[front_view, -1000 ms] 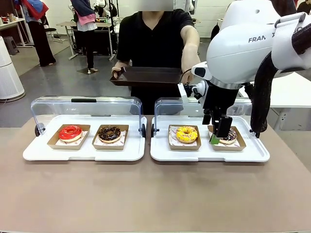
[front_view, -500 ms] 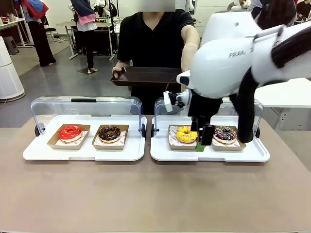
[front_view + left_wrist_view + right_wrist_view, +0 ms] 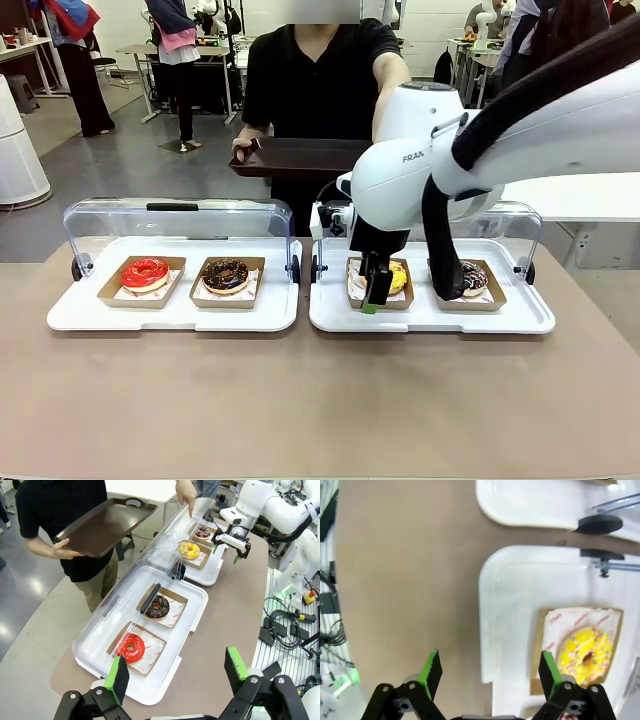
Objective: Provide the desired donut to the person.
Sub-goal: Pick up and lift the Paper togo box containing the Donut pointed at by the person.
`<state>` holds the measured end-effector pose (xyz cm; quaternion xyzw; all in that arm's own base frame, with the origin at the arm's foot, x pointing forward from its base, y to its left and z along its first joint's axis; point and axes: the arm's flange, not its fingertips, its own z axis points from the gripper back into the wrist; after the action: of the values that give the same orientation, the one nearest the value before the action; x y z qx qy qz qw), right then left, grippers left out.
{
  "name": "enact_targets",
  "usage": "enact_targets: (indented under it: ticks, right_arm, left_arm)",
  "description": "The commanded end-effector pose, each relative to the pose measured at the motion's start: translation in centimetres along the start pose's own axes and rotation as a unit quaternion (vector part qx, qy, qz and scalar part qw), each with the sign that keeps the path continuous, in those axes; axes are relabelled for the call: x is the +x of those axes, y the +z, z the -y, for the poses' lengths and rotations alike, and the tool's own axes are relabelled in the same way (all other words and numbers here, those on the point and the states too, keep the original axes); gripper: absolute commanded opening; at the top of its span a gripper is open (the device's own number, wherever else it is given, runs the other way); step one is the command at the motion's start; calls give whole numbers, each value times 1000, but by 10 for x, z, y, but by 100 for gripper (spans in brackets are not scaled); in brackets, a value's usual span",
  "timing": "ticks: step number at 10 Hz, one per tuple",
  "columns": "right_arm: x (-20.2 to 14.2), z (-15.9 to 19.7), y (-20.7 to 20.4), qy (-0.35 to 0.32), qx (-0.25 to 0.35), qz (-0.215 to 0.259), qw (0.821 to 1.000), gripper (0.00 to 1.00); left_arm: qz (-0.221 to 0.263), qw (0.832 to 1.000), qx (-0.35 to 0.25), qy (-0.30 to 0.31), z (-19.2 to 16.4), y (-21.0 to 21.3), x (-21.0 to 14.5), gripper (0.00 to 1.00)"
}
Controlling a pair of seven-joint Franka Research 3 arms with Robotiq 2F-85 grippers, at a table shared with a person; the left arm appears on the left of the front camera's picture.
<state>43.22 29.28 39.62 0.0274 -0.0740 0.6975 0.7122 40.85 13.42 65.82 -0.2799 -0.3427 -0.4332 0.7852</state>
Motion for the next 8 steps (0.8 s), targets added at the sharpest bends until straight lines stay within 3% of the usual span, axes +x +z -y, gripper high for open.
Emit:
enact_targets:
  ticks: [1,2,8]
  right_arm:
    - [4,17,-9,18,5,26,999,100]
    - [5,21,-11,-9,3,9,1000,100]
    - [8,13,-8,7,0,10,1000,100]
  left_arm:
    - [2,1000,-3,-1,1,1,1,100]
    - [2,1000,-3,-1,1,1,1,100]
    - [2,1000,-3,-1,1,1,1,100]
